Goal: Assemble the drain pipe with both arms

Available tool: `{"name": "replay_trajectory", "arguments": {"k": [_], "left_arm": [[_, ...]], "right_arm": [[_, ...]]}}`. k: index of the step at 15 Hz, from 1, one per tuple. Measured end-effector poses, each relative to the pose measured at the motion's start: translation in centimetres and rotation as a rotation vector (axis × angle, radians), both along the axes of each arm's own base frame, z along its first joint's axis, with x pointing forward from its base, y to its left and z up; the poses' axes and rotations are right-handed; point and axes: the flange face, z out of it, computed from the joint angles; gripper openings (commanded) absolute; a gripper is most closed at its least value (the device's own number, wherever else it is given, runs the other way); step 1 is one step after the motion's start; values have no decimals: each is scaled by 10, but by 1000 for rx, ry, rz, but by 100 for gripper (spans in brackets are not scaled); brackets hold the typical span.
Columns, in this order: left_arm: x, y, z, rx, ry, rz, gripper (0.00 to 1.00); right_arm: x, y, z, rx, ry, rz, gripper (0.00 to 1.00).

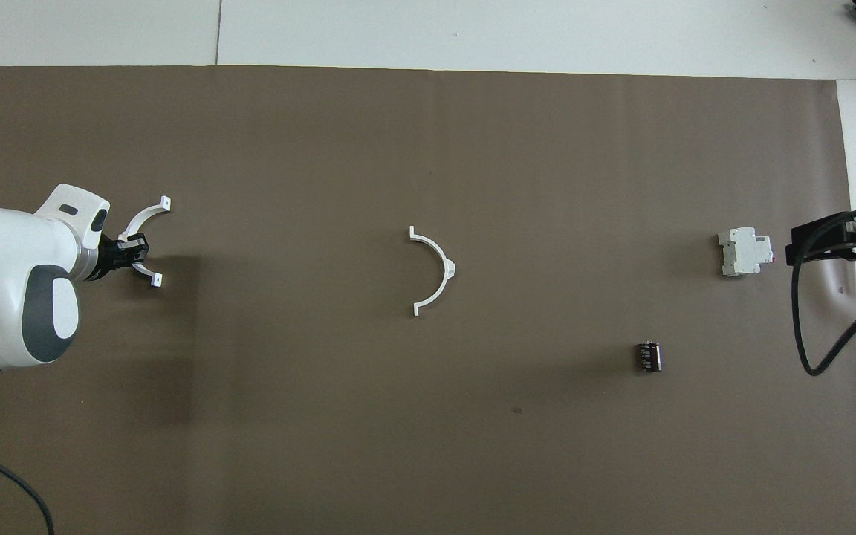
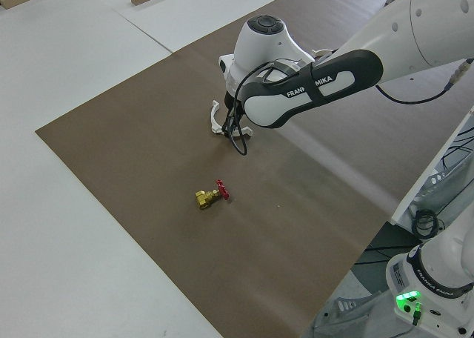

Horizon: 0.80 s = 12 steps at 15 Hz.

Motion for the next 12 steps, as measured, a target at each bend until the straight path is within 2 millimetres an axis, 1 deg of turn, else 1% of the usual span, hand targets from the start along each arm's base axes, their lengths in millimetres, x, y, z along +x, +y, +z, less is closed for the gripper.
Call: {"name": "replay_trajectory", "arguments": {"k": [5, 7, 9, 12], "left_arm": [[0, 0, 0, 0, 0, 0, 0], [1, -5, 0, -1, -1, -4, 0], [2, -27, 2, -10, -6, 11, 0], [9, -77, 15, -29, -19, 40, 0]], "right_arm": [[0, 0, 0, 0, 0, 0, 100], [0, 0, 0, 0, 0, 0, 100], [0, 0, 0, 0, 0, 0, 100], [0, 0, 0, 0, 0, 0, 100]]}}
